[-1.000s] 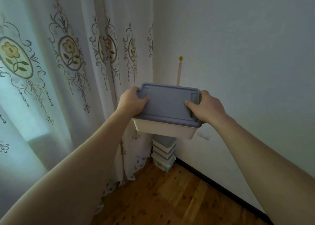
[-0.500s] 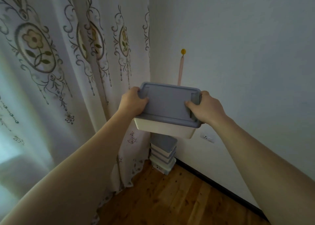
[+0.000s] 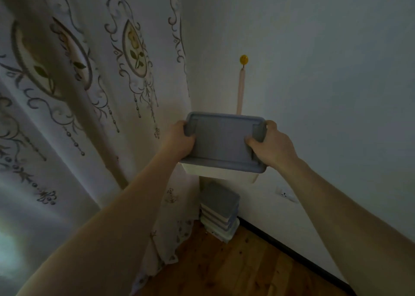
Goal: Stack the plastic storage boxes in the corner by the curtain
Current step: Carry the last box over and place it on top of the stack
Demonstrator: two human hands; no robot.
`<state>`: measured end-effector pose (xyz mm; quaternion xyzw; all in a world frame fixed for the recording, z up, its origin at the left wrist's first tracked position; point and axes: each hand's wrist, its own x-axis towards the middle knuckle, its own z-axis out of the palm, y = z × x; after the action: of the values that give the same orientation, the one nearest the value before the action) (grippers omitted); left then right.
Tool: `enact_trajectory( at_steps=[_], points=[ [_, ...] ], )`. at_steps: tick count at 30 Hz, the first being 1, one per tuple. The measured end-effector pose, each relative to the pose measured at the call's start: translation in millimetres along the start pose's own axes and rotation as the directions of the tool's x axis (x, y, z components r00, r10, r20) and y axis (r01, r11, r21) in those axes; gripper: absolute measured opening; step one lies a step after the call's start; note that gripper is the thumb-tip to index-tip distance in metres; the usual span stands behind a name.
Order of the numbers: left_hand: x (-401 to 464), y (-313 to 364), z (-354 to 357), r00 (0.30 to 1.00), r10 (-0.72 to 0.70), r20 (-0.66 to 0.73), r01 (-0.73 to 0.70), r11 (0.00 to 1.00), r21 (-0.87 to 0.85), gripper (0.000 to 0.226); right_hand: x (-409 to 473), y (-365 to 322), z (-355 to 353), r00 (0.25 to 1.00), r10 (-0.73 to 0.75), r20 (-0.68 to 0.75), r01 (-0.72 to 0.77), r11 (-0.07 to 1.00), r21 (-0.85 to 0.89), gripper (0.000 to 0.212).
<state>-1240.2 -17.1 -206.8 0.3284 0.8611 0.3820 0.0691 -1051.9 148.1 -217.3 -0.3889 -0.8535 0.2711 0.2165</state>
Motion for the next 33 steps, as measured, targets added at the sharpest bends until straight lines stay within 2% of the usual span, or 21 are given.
enact_trajectory(
  at_steps=[9, 14, 24, 33],
  points=[
    [83, -33, 60, 0.998, -0.048, 0.036, 0.047, 0.999, 0.020, 0.044, 54, 37, 50, 0.998, 0.062, -0.010, -0.062, 0.998, 0.012, 0.058],
    [120, -62, 88, 0.988, -0.057, 0.141, 0.053, 0.998, 0.033, 0.039, 78, 57, 80, 0.990, 0.138, 0.027, -0.138, 0.990, -0.010, 0.063],
    [203, -139, 136, 0.958, 0.018, 0.286, 0.009, 0.996, -0.093, 0.034, 114, 70, 158, 0.935, 0.354, 0.023, -0.353, 0.934, -0.051, 0.071],
    [230, -221, 207, 0.921, 0.089, 0.379, -0.021, 0.983, -0.181, 0.034, 119, 115, 243, 0.887, 0.457, -0.059, -0.460, 0.886, -0.053, 0.065]
  ],
)
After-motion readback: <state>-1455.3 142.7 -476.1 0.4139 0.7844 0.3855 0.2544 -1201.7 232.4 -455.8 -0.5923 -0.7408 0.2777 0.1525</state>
